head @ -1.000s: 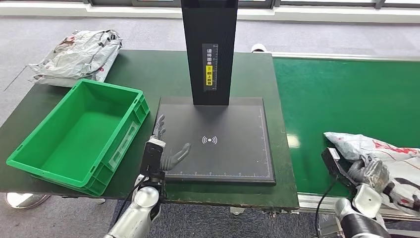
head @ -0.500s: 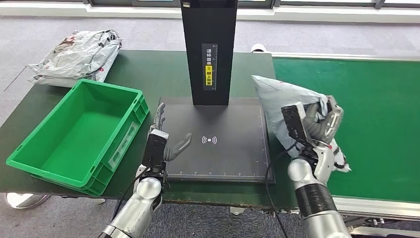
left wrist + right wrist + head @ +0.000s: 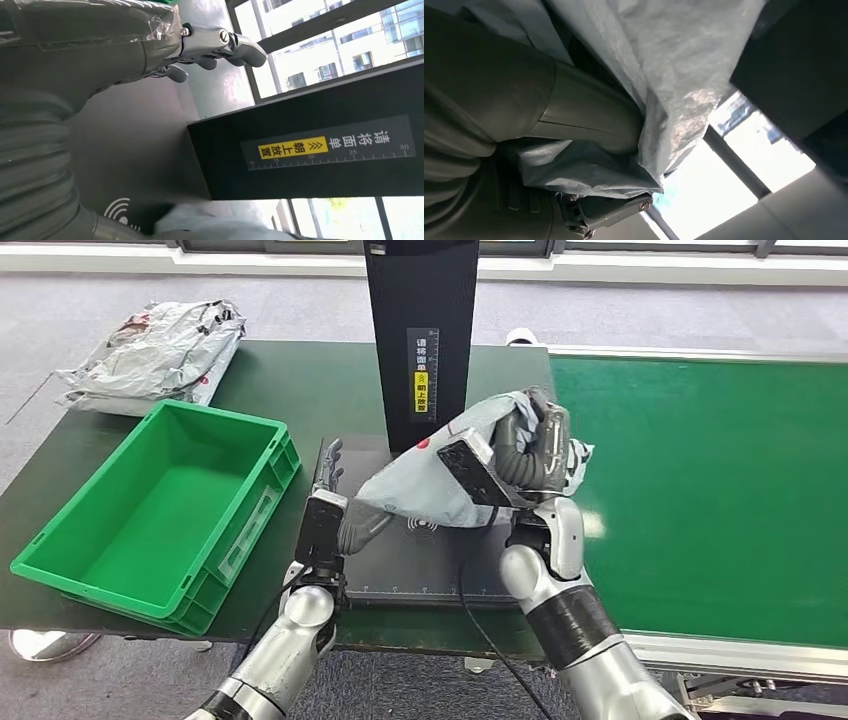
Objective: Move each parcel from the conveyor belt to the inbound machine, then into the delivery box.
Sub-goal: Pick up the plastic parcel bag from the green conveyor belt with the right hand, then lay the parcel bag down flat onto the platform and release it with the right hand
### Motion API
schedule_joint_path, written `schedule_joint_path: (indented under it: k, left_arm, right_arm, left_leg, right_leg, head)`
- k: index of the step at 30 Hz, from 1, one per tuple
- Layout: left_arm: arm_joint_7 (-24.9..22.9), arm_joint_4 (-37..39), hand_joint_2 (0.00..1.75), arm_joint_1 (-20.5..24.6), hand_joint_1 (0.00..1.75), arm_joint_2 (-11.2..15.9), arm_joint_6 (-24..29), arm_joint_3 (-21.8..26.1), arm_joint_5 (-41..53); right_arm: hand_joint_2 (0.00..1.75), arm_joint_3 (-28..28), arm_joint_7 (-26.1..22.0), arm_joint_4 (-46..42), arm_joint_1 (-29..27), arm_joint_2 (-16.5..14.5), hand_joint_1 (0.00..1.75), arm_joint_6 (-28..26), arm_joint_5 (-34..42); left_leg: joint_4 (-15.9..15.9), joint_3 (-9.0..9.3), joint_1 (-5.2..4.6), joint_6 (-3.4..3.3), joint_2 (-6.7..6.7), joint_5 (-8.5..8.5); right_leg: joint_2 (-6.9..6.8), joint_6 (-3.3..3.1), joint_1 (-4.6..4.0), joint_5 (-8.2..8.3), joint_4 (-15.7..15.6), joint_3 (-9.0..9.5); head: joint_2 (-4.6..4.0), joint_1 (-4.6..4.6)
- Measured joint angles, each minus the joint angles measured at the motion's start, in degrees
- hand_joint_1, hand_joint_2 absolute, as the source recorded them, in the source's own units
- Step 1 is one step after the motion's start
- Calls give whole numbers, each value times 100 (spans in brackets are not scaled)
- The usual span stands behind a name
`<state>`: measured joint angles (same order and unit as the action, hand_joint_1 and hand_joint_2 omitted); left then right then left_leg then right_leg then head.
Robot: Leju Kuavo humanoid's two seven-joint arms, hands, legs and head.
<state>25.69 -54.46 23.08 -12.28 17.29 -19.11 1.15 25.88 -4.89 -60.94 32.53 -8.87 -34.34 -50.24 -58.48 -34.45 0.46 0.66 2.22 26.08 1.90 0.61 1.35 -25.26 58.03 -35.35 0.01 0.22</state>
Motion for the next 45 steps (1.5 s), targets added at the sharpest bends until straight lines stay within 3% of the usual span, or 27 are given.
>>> schedule_joint_path:
  k: [4, 5, 8, 9, 13, 19, 22, 30, 33, 38, 45]
  left_arm:
    - [15, 140, 175, 117, 0, -17, 1, -8, -72]
    - [15, 171, 175, 141, 0, -17, 0, -8, -84]
    - [11, 264, 175, 207, 0, -16, -19, -8, -103]
    - [10, 293, 175, 225, 0, -15, -30, -8, -108]
    - [-3, 412, 175, 258, 0, 20, -47, -8, -154]
    - [-34, 547, 175, 249, 0, 102, -43, -8, -172]
    - [-74, 577, 175, 217, 0, 143, 8, -8, -172]
    - [-108, 209, 175, 90, 0, 193, 177, 83, -167]
    - [-83, 31, 175, 22, 0, 197, 248, 155, -167]
    - [12, -243, 175, -82, 0, 199, 329, 336, -167]
    - [178, -380, 175, -105, 0, 149, 415, 456, -267]
  right_arm:
    - [175, 424, 179, 327, 247, -127, 175, 750, 160]
    - [175, 539, 221, 412, 291, -156, 159, 974, 210]
    - [175, 892, 361, 676, 397, -234, 30, 1657, 347]
    - [175, 1010, 428, 782, 435, -251, 2, 1958, 383]
    - [175, 1464, 663, 1238, 476, -274, 0, 2883, 418]
    - [175, 1757, 831, 1539, 515, -268, 0, 3110, 362]
    - [175, 1814, 974, 1607, 503, -235, 0, 3059, 386]
    - [175, 1665, 923, 1412, 37, 34, 0, 2311, 656]
    - [175, 1430, 524, 1073, -249, 108, 0, 1840, 883]
    - [175, 724, -816, 286, -711, 196, 0, 963, 1995]
    - [175, 76, -2028, -376, -1118, 199, 0, 776, 3669]
  left_leg:
    - [0, 1, 0, 0, 0, 0]
    - [0, 1, 1, 0, 0, -1]
    - [0, 1, 1, 1, 1, -1]
    - [0, 1, 1, 1, 1, -1]
    - [0, 1, 1, 1, 2, 0]
    - [0, 1, 0, 1, -2, 0]
    - [-1, 2, 0, 1, -4, 0]
    - [-1, 0, 0, 1, -2, 0]
    - [-1, 0, 0, 1, -2, 1]
    - [-1, -1, 0, 1, -1, 2]
    - [-1, 0, 0, 0, -2, 2]
  right_leg:
    - [2, 0, -1, 0, 0, 0]
    - [2, 0, -1, 0, 0, 0]
    - [2, 0, -1, 0, 0, 0]
    - [2, -1, -1, 0, 0, 0]
    - [1, -1, -1, 0, 0, -1]
    - [4, -1, 0, 0, -1, -5]
    - [6, -1, 0, 0, -2, -7]
    - [2, -1, 0, 0, -1, -5]
    - [3, -1, 0, 0, -2, -5]
    - [2, 0, 0, -1, -2, -5]
    - [2, 0, 0, 0, -2, -4]
  head:
    - [0, 0]
    - [1, 0]
    - [0, -1]
    - [0, -1]
    - [-1, -1]
    - [0, 0]
    - [0, 0]
    - [1, 1]
    - [1, 0]
    - [1, 0]
    - [0, 0]
